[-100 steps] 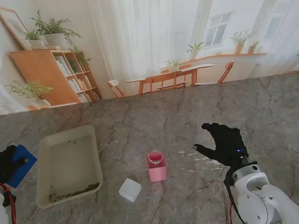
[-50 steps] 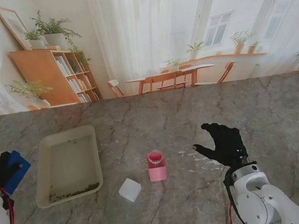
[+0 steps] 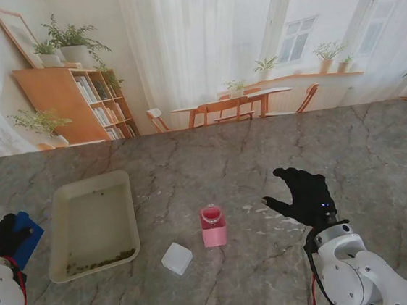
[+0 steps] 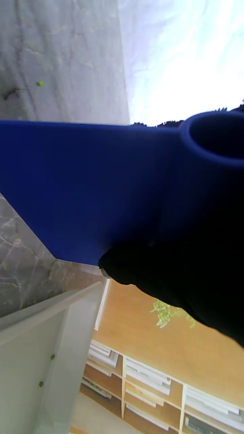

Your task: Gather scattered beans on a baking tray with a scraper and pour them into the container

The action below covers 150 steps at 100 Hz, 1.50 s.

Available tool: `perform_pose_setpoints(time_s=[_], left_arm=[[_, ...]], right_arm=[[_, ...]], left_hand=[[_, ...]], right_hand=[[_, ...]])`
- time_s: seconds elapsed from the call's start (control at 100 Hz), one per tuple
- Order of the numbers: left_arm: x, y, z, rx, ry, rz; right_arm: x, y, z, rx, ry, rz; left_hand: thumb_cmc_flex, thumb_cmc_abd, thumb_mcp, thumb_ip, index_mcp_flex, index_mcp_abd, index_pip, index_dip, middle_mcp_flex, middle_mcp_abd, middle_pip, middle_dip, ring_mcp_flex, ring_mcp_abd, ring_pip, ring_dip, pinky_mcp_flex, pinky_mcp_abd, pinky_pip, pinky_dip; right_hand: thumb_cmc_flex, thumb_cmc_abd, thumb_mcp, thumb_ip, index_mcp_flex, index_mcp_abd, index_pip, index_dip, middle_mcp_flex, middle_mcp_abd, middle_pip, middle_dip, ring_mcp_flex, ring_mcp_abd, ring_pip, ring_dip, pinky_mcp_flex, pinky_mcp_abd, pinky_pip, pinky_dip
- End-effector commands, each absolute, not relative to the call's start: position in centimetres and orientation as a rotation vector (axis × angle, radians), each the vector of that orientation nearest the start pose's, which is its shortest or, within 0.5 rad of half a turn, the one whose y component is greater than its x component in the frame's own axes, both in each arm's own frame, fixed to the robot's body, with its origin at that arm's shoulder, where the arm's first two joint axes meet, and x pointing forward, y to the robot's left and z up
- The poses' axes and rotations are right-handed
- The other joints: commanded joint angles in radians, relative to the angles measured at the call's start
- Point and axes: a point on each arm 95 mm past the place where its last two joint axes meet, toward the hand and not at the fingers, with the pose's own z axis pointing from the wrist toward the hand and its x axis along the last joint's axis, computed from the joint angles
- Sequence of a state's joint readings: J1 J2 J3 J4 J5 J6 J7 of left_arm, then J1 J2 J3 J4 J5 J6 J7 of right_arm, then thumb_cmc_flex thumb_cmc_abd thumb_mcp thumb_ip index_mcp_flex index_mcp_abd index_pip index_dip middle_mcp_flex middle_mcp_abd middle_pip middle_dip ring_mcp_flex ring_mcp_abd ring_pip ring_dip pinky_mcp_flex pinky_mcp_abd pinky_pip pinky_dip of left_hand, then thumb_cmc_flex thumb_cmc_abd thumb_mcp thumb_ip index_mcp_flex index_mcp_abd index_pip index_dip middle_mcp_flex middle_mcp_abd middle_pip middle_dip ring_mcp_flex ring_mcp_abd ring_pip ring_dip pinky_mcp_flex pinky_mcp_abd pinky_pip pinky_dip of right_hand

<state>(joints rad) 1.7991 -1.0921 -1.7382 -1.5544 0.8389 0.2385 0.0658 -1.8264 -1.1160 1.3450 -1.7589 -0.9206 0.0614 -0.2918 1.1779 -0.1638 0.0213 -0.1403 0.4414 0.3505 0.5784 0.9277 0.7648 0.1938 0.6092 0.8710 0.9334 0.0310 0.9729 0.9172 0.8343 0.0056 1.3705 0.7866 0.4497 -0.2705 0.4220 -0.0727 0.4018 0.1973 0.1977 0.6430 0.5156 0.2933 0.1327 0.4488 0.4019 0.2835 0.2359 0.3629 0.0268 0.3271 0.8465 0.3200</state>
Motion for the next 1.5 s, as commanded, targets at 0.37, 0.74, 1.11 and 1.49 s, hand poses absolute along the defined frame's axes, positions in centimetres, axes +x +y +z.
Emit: perform_pose_setpoints(time_s=[0.37,0.74,1.11,1.49], left_arm=[[35.1,23.1,-36.4,-1.689,0.815,-0.905],[34.6,23.4,-36.8,-1.687,0.852,-0.838],[34.6,23.8,-36.9,-1.673,0.857,-0.791],[34.3,23.8,-36.8,-1.658,0.934,-0.713]], right_arm=[[34.1,-2.6,-32.0,1.281,1.158,1.56],[34.1,-2.6,-32.1,1.281,1.161,1.563],[34.2,-2.5,-32.1,1.281,1.163,1.566],[34.2,-2.4,-32.2,1.282,1.169,1.571]], left_hand=[[0.113,0.047,0.24,0.046,-0.007,0.012,-0.086,-0.057,0.001,0.046,-0.111,0.061,0.124,-0.089,-0.02,-0.022,0.159,-0.198,0.017,-0.024],[0.113,0.133,-0.033,0.099,-0.064,0.049,-0.385,-0.197,-0.229,0.103,-0.332,-0.31,-0.252,0.21,-0.394,-0.224,-0.185,0.351,-0.337,-0.038],[0.062,0.125,-0.055,0.103,-0.098,0.09,-0.399,-0.286,-0.218,0.118,-0.327,-0.253,-0.303,0.249,-0.383,-0.259,-0.33,0.378,-0.197,-0.13],[-0.182,0.119,-0.058,0.104,-0.305,0.143,-0.553,-0.442,-0.568,0.169,-0.569,-0.506,-0.799,0.367,-0.792,-0.55,-0.918,0.509,-0.749,-0.3]], right_hand=[[0.006,0.03,-0.015,0.03,-0.002,-0.01,0.001,0.009,0.0,-0.012,0.005,0.017,0.012,-0.003,0.007,0.009,-0.004,0.014,0.012,-0.007],[0.006,0.031,-0.015,0.03,-0.002,-0.01,0.001,0.009,0.0,-0.011,0.005,0.017,0.013,-0.003,0.006,0.009,-0.005,0.014,0.011,-0.007],[0.006,0.029,-0.015,0.03,-0.001,-0.01,0.001,0.009,0.0,-0.012,0.006,0.017,0.013,-0.003,0.006,0.009,-0.004,0.014,0.011,-0.007],[0.006,0.03,-0.015,0.03,-0.001,-0.01,0.001,0.01,0.001,-0.013,0.006,0.017,0.014,-0.004,0.007,0.009,-0.004,0.015,0.012,-0.006]])
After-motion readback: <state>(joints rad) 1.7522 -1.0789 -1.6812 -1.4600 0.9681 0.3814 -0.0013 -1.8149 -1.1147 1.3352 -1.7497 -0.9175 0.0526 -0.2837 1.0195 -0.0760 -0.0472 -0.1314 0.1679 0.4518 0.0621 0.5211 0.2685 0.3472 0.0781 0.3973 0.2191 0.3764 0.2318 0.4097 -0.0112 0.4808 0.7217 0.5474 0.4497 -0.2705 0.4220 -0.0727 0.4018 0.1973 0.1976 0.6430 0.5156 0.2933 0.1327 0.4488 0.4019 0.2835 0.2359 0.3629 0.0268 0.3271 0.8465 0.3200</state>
